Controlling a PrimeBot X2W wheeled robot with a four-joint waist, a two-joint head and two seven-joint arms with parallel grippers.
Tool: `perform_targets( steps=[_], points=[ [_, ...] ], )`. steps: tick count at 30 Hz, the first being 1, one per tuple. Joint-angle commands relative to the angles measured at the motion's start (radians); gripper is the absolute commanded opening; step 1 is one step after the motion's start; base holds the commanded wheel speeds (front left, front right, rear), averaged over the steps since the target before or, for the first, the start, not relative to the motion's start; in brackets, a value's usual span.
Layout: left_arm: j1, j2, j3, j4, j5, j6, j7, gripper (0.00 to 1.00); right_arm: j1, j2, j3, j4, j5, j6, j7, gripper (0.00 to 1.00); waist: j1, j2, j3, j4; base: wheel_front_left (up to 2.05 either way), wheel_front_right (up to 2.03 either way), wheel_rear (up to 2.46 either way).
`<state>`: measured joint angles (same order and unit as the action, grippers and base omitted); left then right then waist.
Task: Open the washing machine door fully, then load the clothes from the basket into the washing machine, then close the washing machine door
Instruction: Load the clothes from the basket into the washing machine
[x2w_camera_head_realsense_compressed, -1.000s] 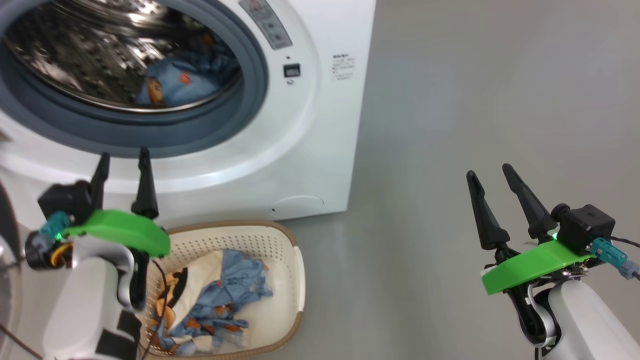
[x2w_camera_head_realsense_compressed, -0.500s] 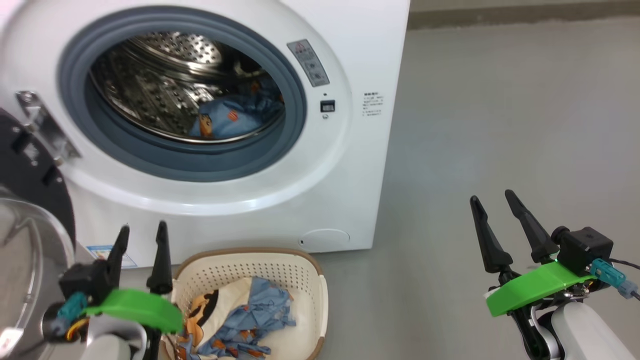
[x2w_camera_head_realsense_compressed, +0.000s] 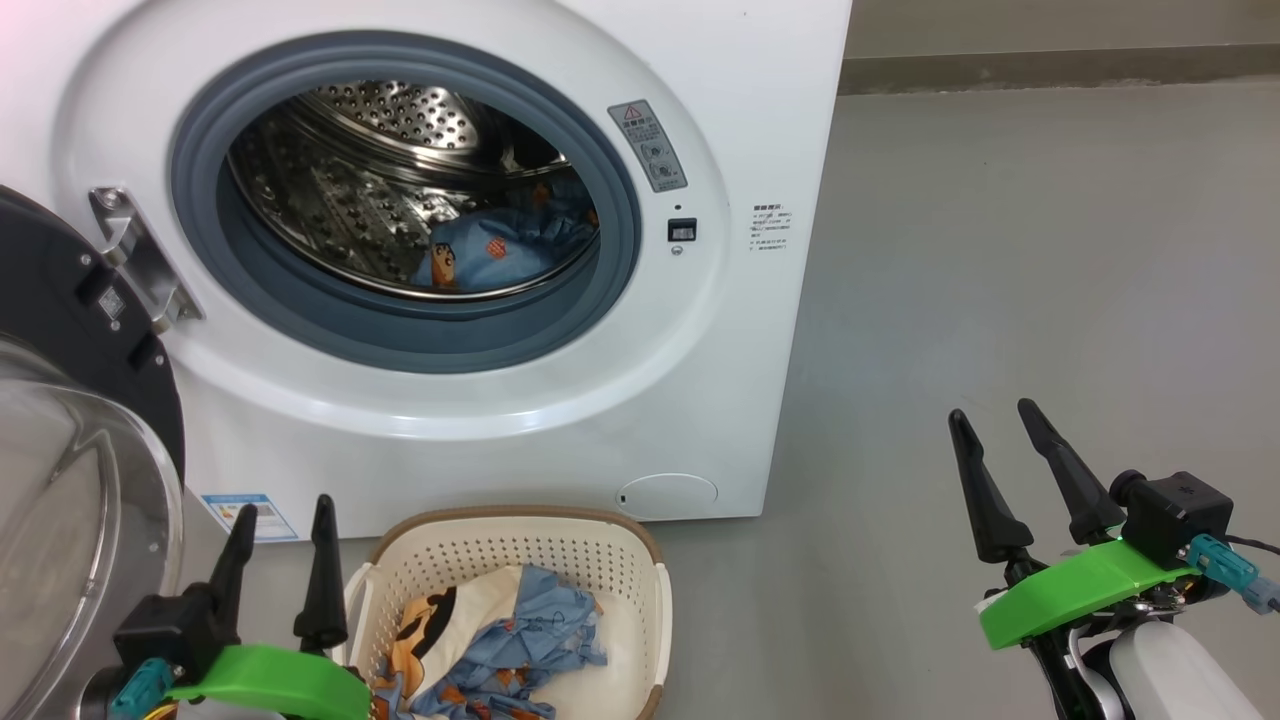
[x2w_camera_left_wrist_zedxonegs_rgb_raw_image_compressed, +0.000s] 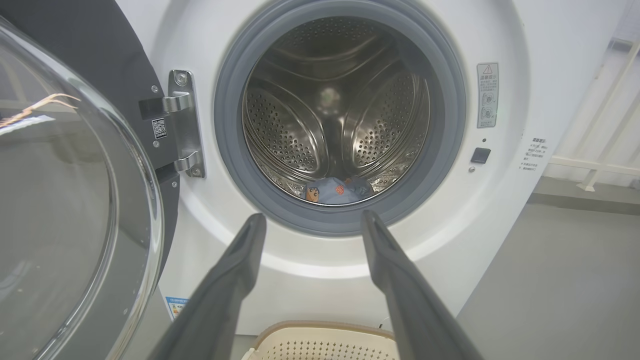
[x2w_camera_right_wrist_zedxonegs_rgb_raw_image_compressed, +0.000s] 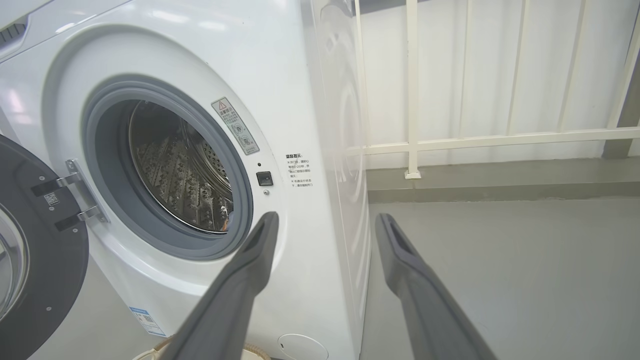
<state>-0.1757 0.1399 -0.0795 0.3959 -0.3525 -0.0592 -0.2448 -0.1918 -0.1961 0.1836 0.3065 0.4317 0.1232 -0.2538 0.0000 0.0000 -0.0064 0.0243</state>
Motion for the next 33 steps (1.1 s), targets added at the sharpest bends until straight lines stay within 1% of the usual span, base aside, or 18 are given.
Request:
perform_targets(
  steps=[1,17,33],
  points=[
    [-0.009,0.018,0.03,-0.043,-0.008,0.008,0.005,1.0,0.0,-0.012,0.011,-0.028,0.005,0.008,-0.008,1.0,0.0,0.0,0.001,0.0,0.0,0.0,0.0],
    [0.018,0.017,0.014,-0.104,-0.017,0.029,0.024,1.0,0.001,-0.014,0.012,-0.028,0.004,0.008,-0.008,1.0,0.0,0.0,0.005,0.0,0.0,0.0,0.0],
    [0.021,0.018,0.001,-0.106,-0.028,0.04,0.027,1.0,-0.007,-0.017,0.017,-0.023,0.007,0.008,-0.008,1.0,0.0,0.0,0.011,-0.007,0.0,0.0,0.0]
  ],
)
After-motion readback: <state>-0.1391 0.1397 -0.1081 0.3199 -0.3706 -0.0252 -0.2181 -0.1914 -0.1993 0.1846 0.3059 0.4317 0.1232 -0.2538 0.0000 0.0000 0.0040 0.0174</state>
